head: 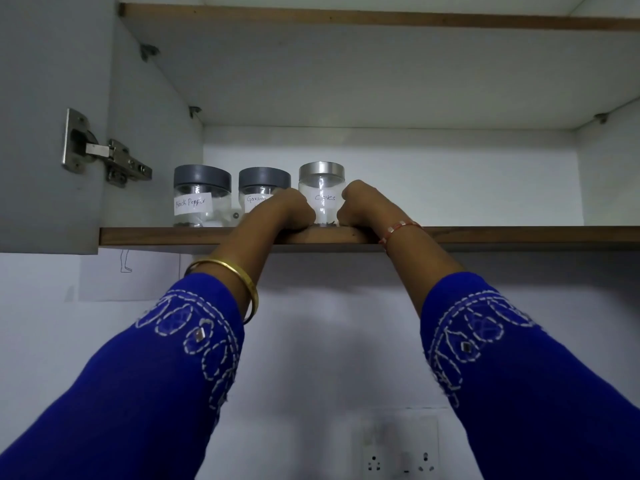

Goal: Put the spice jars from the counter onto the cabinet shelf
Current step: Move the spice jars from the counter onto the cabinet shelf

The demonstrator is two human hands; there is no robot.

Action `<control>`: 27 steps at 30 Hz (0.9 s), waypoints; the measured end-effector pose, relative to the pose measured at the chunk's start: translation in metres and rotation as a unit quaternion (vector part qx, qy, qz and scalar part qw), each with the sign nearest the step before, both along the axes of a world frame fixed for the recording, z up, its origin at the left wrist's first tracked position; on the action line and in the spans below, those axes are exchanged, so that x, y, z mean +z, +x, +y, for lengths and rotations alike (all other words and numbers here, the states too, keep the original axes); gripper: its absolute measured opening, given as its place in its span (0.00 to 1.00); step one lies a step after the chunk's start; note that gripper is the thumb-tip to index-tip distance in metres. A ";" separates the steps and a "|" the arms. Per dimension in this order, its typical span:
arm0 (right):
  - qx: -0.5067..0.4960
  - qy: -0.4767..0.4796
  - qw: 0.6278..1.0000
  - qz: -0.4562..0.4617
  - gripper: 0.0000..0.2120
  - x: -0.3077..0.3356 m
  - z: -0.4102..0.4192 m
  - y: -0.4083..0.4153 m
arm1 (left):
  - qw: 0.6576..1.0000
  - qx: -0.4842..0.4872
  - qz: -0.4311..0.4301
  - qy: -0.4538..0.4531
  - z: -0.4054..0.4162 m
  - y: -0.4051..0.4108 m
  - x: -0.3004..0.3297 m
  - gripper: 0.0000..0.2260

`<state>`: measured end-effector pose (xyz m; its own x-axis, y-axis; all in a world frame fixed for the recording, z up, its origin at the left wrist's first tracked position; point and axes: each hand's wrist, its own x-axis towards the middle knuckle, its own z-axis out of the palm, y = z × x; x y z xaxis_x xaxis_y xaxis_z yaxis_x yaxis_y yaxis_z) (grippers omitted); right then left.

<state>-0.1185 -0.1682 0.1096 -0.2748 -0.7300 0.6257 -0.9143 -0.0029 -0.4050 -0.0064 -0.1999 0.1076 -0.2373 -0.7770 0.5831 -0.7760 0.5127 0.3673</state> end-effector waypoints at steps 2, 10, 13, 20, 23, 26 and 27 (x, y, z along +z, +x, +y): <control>0.004 -0.019 1.000 0.000 0.07 -0.002 0.002 0.002 | 0.998 -0.021 0.052 -0.002 -0.006 -0.002 0.000 0.17; -0.011 -0.171 0.978 0.122 0.12 -0.040 0.028 0.016 | 0.951 -0.018 0.110 -0.288 0.019 0.006 -0.050 0.14; -0.015 -0.179 0.957 0.228 0.11 -0.074 0.046 0.013 | 0.935 -0.072 0.066 -0.342 0.031 0.015 -0.081 0.15; -0.035 -0.094 0.968 0.230 0.25 -0.177 0.127 0.005 | 0.952 -0.181 0.163 -0.185 0.092 0.016 -0.183 0.18; -0.055 -0.055 0.986 0.149 0.26 -0.228 0.168 0.001 | 0.945 -0.232 0.212 -0.090 0.128 0.010 -0.234 0.18; -0.072 -0.029 0.993 0.091 0.25 -0.283 0.210 -0.004 | 0.937 -0.276 0.215 -0.018 0.164 0.004 -0.280 0.17; -0.080 -0.023 0.994 0.068 0.25 -0.301 0.224 -0.006 | 0.933 -0.286 0.217 0.004 0.175 0.001 -0.293 0.17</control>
<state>-0.1241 0.0555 -0.1915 -0.2953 -0.6539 0.6966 -0.9509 0.1308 -0.2804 -0.0052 -0.0246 -0.1851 -0.3586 -0.6000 0.7151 -0.1531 0.7935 0.5890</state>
